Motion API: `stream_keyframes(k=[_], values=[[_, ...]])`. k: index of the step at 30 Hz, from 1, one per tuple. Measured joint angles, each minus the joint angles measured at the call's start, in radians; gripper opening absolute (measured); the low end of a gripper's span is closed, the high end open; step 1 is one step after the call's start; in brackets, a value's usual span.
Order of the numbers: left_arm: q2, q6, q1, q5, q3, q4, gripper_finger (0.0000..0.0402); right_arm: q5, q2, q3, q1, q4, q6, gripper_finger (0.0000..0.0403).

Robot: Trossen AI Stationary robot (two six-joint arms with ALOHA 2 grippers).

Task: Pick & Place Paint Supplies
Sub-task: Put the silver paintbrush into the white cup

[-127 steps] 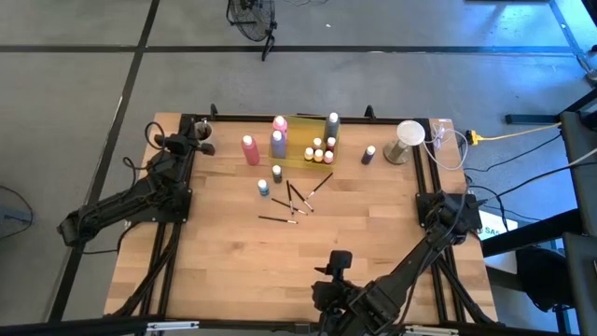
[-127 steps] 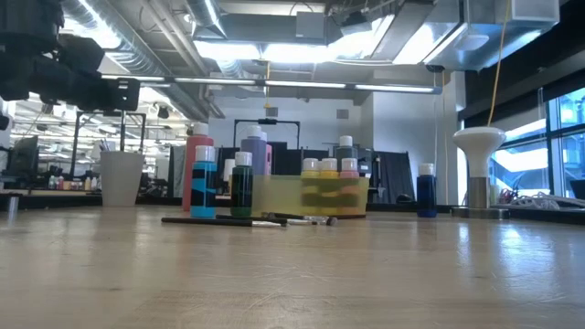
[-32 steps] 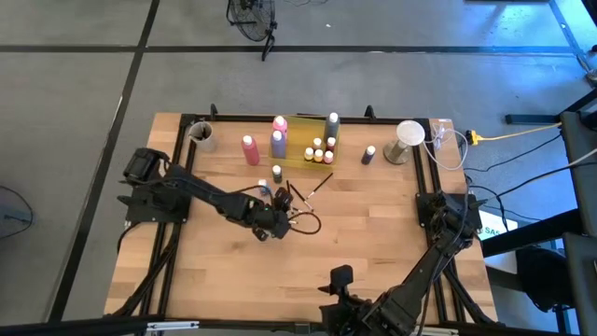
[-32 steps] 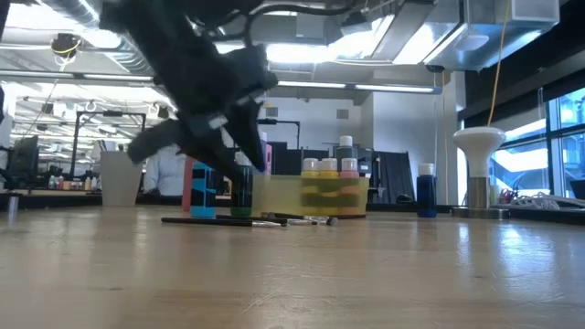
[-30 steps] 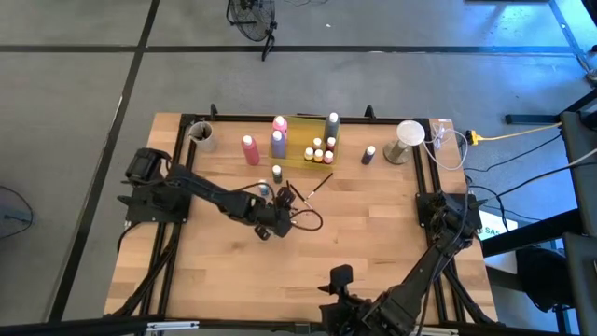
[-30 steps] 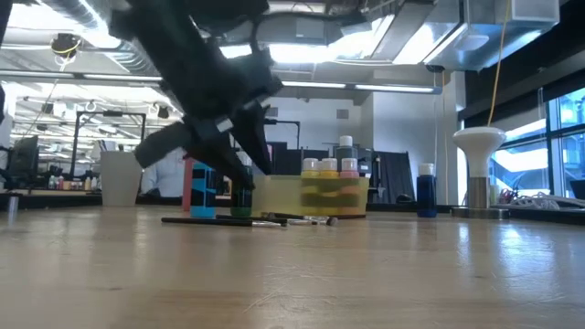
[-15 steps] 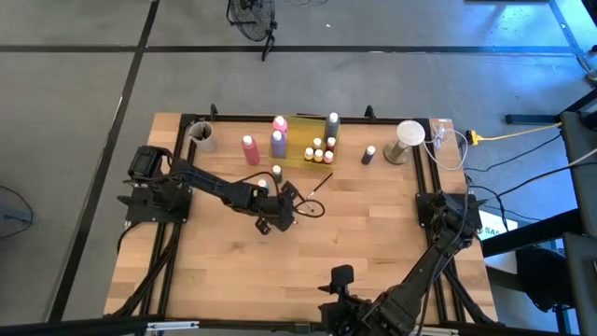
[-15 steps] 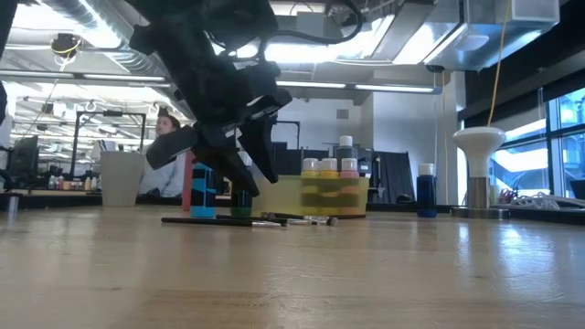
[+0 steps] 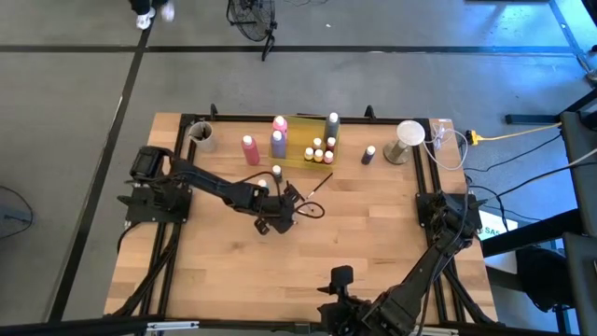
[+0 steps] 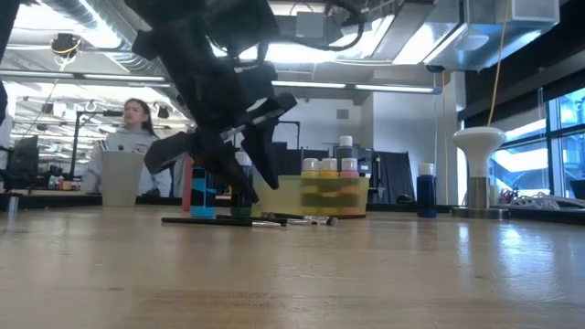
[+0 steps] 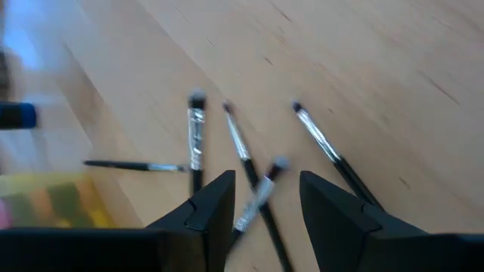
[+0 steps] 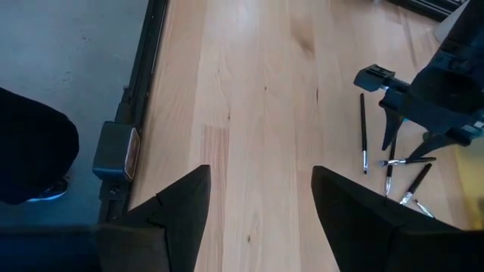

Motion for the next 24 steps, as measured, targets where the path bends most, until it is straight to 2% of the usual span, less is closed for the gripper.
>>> stream_keyframes(k=[24], values=[[0.076,0.034,0.047,0.053,-0.001,0.03,0.0116,-0.015,-0.001,0.0,0.0,0.013,-0.003,0.0234]])
